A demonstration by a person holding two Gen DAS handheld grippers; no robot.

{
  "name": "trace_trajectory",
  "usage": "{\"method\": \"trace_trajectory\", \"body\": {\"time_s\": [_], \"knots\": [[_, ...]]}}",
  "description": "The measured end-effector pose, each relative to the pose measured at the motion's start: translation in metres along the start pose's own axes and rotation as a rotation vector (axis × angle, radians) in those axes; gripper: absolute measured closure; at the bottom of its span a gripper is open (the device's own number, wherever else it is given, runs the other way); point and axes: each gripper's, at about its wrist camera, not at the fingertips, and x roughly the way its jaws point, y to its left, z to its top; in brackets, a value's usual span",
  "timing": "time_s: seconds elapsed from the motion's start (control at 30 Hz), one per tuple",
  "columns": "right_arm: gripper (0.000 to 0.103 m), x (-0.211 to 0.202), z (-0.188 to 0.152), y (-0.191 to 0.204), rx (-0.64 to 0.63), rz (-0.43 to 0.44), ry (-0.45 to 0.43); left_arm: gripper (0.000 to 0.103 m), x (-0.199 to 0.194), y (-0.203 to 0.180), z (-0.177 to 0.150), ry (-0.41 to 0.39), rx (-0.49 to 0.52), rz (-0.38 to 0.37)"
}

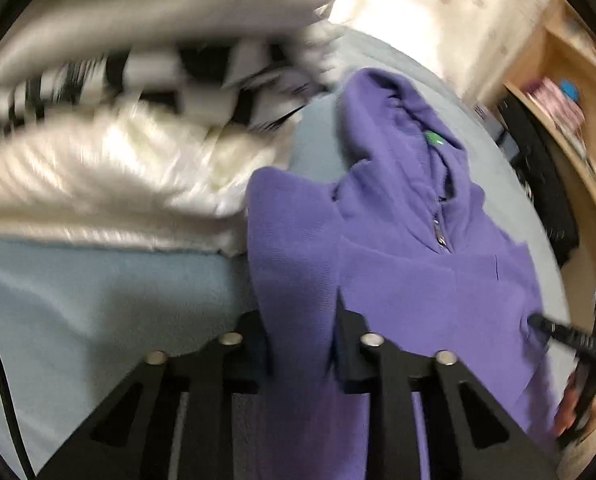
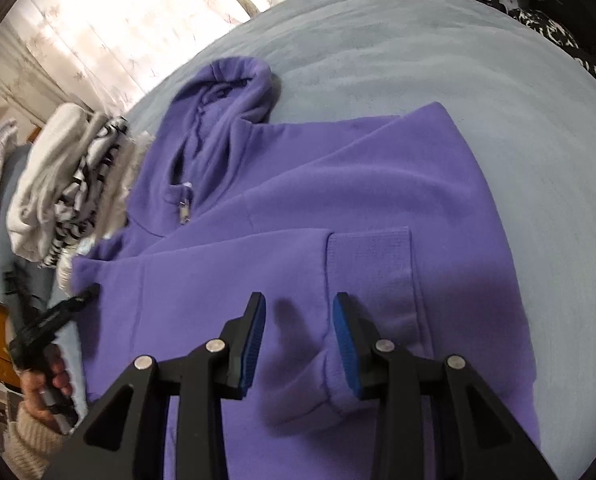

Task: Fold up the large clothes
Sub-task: 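Grasp the folded sleeve cuff with the left gripper and lift it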

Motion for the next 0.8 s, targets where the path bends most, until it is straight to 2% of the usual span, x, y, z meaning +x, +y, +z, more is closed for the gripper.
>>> {"method": "trace_trajectory", "body": {"time_s": [0.1,0.17,0.27,0.4,0.5,0.6,0.67,0.8], "knots": [[0.067,0.004,0.000,0.003,-0.019,-0.003,-0.008,0.089,-0.026,-0.019,0.004,-0.049,0.112,0.044],[0.067,0.003,-0.002,0.012,-0.058,0.027,-0.016,0.090,-0.044,-0.023,0.007,-0.085,0.171,0.063],[0.067,0.006,-0.008,0.034,-0.138,0.069,-0.037,0.090,-0.046,-0.018,0.011,-0.088,0.223,0.094],[0.067,0.028,-0.014,0.057,-0.230,-0.054,-0.048,0.089,-0.017,-0.006,0.003,-0.040,0.254,0.140],[0.068,0.033,-0.018,0.063,-0.288,-0.101,-0.048,0.085,0.004,-0.004,-0.007,-0.037,0.298,0.181],[0.068,0.019,-0.016,0.059,-0.293,-0.060,-0.019,0.072,-0.001,-0.001,-0.008,-0.072,0.267,0.189],[0.068,0.007,-0.010,0.049,-0.266,-0.031,-0.032,0.052,-0.009,0.006,-0.007,-0.082,0.231,0.182],[0.068,-0.016,0.001,0.017,-0.169,0.000,-0.079,0.042,-0.030,0.024,-0.005,-0.066,0.133,0.133]]}}
